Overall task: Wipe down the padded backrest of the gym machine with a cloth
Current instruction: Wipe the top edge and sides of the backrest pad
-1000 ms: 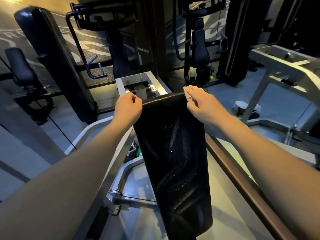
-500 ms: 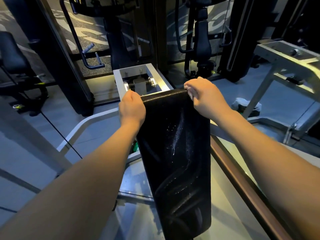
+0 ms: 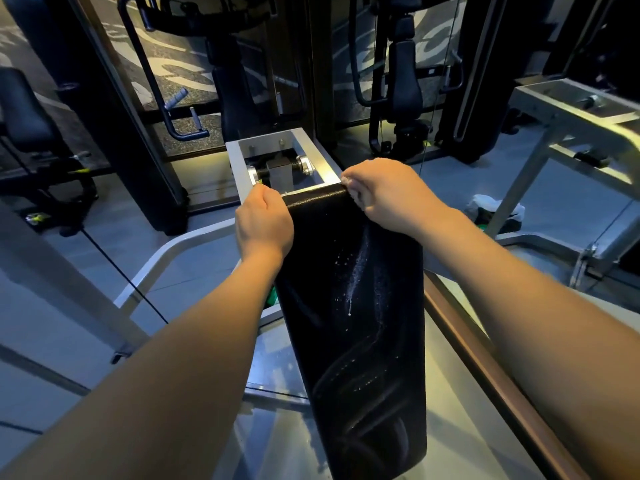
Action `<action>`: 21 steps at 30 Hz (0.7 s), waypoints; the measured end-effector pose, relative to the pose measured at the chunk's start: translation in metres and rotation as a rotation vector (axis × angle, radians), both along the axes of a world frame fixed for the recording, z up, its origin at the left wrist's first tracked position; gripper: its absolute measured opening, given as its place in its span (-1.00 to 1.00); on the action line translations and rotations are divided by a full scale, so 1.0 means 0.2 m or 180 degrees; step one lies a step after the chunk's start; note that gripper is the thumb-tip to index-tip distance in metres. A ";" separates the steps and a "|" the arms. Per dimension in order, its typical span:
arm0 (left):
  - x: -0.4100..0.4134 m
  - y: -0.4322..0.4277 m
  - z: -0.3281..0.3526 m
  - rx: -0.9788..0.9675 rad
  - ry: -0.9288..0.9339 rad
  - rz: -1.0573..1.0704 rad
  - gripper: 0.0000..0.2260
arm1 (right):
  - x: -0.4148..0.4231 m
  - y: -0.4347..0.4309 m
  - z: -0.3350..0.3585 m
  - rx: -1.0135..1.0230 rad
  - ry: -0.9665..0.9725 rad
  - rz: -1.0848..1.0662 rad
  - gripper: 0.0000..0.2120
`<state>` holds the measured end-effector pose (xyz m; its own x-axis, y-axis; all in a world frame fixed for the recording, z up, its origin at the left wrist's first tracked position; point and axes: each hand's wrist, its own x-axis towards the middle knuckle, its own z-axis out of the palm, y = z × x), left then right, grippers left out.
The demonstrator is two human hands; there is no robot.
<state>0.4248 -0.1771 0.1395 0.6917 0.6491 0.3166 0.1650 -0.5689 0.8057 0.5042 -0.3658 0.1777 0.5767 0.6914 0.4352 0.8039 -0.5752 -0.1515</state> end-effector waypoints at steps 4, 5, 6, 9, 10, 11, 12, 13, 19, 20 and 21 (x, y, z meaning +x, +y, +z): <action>-0.01 -0.01 0.01 -0.0007 0.0047 0.0051 -0.70 | 0.01 0.01 0.02 -0.0201 0.0117 0.0079 -0.77; -0.01 -0.01 0.01 -0.0001 0.0050 0.0067 -0.70 | 0.03 -0.02 0.03 -0.0208 0.0144 0.0064 -0.82; -0.02 -0.01 0.01 0.0005 0.0039 0.0076 -0.70 | 0.06 -0.05 0.03 -0.0185 0.0130 0.0002 -0.86; -0.02 -0.01 0.01 0.0008 0.0033 0.0053 -0.71 | 0.06 -0.08 0.01 -0.0145 0.0162 -0.0190 -0.81; -0.02 -0.01 0.01 -0.0004 0.0039 0.0044 -0.71 | 0.04 -0.08 0.01 -0.0144 0.0194 -0.0174 -0.78; -0.02 -0.01 0.01 -0.0021 0.0050 0.0038 -0.72 | 0.03 -0.08 0.01 -0.0148 0.0237 -0.0091 -0.76; -0.03 -0.02 0.02 -0.0032 0.0064 0.0034 -0.72 | 0.03 -0.09 0.01 -0.0178 0.0291 0.0021 -0.76; -0.03 -0.02 0.02 -0.0032 0.0076 0.0033 -0.72 | 0.03 -0.11 0.01 -0.0220 0.0347 0.0165 -0.77; -0.03 -0.02 0.01 -0.0013 0.0030 0.0025 -0.73 | 0.01 -0.05 -0.02 0.0181 0.0092 0.0038 -0.76; -0.03 -0.02 0.01 -0.0008 0.0029 0.0021 -0.73 | -0.02 0.01 -0.02 0.0166 0.0058 0.0030 -0.75; -0.02 -0.02 0.01 -0.0004 0.0033 0.0009 -0.72 | -0.05 0.06 -0.03 0.0136 -0.0029 0.0033 -0.74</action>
